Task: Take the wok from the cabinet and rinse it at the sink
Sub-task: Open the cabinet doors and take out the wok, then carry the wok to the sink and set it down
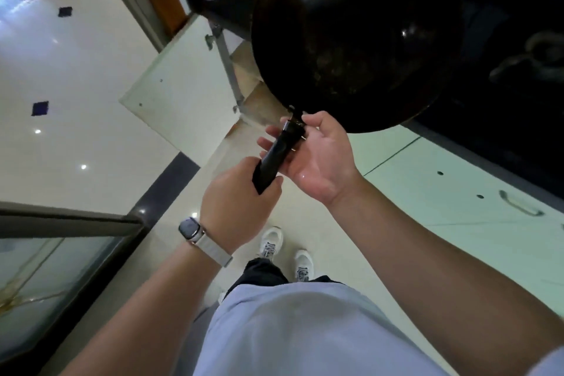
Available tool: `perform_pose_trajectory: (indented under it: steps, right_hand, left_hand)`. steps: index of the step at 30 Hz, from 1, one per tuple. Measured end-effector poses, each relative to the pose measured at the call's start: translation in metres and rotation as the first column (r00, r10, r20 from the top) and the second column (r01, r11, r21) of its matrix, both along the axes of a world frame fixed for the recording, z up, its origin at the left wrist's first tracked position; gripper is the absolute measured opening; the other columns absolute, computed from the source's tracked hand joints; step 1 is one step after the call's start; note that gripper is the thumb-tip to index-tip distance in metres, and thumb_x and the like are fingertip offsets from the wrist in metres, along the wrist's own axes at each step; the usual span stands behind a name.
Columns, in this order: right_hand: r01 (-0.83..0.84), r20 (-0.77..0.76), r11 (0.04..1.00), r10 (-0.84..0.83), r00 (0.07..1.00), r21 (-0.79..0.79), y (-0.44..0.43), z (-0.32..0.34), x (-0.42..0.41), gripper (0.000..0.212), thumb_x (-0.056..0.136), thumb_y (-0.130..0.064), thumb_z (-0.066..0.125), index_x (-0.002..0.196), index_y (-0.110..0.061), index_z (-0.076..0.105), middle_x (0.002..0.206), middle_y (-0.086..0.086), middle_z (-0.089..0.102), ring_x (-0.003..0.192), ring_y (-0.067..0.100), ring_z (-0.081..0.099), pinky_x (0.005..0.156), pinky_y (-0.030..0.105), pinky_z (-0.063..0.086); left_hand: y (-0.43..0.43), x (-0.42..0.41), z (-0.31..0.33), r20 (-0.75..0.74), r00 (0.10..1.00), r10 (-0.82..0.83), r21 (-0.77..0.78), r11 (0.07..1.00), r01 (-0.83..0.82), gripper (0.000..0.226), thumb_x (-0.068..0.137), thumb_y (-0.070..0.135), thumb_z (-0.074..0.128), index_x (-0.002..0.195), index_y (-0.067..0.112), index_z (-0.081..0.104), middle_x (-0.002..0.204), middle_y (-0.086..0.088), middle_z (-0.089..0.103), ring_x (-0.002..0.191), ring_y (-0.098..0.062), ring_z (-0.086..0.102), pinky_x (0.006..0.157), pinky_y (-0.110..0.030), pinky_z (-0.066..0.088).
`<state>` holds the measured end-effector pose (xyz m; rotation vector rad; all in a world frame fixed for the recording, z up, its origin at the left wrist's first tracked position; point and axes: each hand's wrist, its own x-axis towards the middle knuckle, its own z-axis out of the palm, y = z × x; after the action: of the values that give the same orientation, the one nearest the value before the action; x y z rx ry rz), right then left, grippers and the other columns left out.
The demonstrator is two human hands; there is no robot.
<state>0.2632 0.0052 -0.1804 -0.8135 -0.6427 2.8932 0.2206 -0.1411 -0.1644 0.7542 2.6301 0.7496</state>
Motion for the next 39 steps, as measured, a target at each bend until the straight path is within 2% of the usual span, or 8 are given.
perform_pose_trajectory:
  steps: [2, 9, 15, 20, 23, 26, 31, 39]
  right_hand:
    - [0.082, 0.005, 0.996, -0.082, 0.997, 0.018, 0.013, 0.006, 0.010, 0.032, 0.090, -0.030, 0.049, 0.113, -0.008, 0.048, 0.113, 0.019, 0.057, 0.108, 0.040, 0.061, 0.097, 0.049, 0.050]
    - [0.397, 0.035, 0.913, -0.401, 0.915, 0.097, 0.045, 0.034, 0.042, 0.032, 0.088, -0.026, 0.051, 0.113, -0.006, 0.051, 0.112, 0.021, 0.058, 0.103, 0.042, 0.064, 0.100, 0.053, 0.048]
    - [0.627, 0.016, 0.763, -0.637, 0.771, 0.161, 0.055, 0.047, 0.080, 0.040, 0.086, -0.027, 0.052, 0.120, -0.006, 0.053, 0.114, 0.021, 0.060, 0.106, 0.041, 0.065, 0.099, 0.054, 0.051]
    - [0.764, 0.032, 0.603, -0.789, 0.614, 0.231, 0.053, 0.051, 0.124, 0.040, 0.085, -0.027, 0.053, 0.118, -0.005, 0.054, 0.114, 0.020, 0.059, 0.105, 0.041, 0.065, 0.094, 0.051, 0.054]
    - [0.822, 0.040, 0.515, -0.852, 0.522, 0.243, 0.049, 0.056, 0.157, 0.038, 0.085, -0.025, 0.053, 0.117, -0.005, 0.053, 0.111, 0.022, 0.059, 0.103, 0.042, 0.065, 0.094, 0.051, 0.054]
    - [0.870, 0.028, 0.423, -0.902, 0.431, 0.252, 0.048, 0.058, 0.193, 0.036, 0.084, -0.024, 0.054, 0.114, -0.005, 0.052, 0.108, 0.021, 0.059, 0.101, 0.041, 0.066, 0.095, 0.051, 0.053]
    - [0.919, 0.023, 0.279, -0.958, 0.285, 0.278, 0.048, 0.061, 0.264, 0.034, 0.081, -0.024, 0.054, 0.110, -0.005, 0.052, 0.105, 0.020, 0.059, 0.097, 0.041, 0.066, 0.102, 0.054, 0.047]
    - [0.954, 0.000, 0.124, -0.992, 0.129, 0.272, 0.050, 0.064, 0.417, 0.039, 0.078, -0.024, 0.056, 0.113, -0.007, 0.050, 0.107, 0.020, 0.058, 0.097, 0.039, 0.065, 0.093, 0.051, 0.052]
  left_hand:
    - [0.017, -0.002, 0.004, -0.005, 0.995, -0.095, -0.017, 0.995, 0.095, 0.025, 0.086, 0.043, 0.061, 0.083, 0.020, 0.055, 0.059, 0.003, 0.056, 0.055, -0.021, 0.056, 0.055, -0.040, 0.051]
    - [0.072, -0.011, 0.017, -0.054, 0.909, -0.414, 0.061, 0.907, 0.417, 0.024, 0.087, 0.041, 0.062, 0.083, 0.019, 0.056, 0.056, 0.006, 0.051, 0.051, -0.013, 0.051, 0.046, -0.029, 0.040]
    - [0.112, -0.001, 0.020, -0.045, 0.770, -0.637, 0.151, 0.757, 0.635, 0.026, 0.087, 0.041, 0.061, 0.076, 0.022, 0.048, 0.054, 0.006, 0.052, 0.048, -0.016, 0.052, 0.043, -0.031, 0.040]
    - [0.140, 0.028, 0.018, -0.066, 0.602, -0.796, 0.170, 0.586, 0.792, 0.026, 0.087, 0.044, 0.060, 0.081, 0.021, 0.048, 0.055, 0.008, 0.050, 0.050, -0.017, 0.051, 0.043, -0.028, 0.037]
    - [0.152, 0.053, 0.022, -0.084, 0.508, -0.857, 0.162, 0.491, 0.856, 0.024, 0.087, 0.045, 0.060, 0.083, 0.024, 0.048, 0.055, 0.010, 0.046, 0.051, -0.016, 0.047, 0.044, -0.025, 0.030]
    - [0.167, 0.084, 0.025, -0.078, 0.395, -0.916, 0.161, 0.379, 0.911, 0.025, 0.088, 0.047, 0.059, 0.089, 0.022, 0.054, 0.058, 0.008, 0.051, 0.053, -0.014, 0.052, 0.047, -0.027, 0.036]
    - [0.188, 0.154, 0.029, -0.102, 0.264, -0.959, 0.145, 0.248, 0.958, 0.028, 0.088, 0.050, 0.055, 0.096, 0.024, 0.055, 0.062, 0.009, 0.054, 0.060, -0.020, 0.057, 0.054, -0.031, 0.042]
    - [0.215, 0.307, 0.038, -0.086, 0.071, -0.994, 0.181, 0.054, 0.982, 0.030, 0.089, 0.053, 0.057, 0.083, 0.026, 0.047, 0.055, 0.007, 0.048, 0.051, -0.015, 0.051, 0.047, -0.029, 0.035]
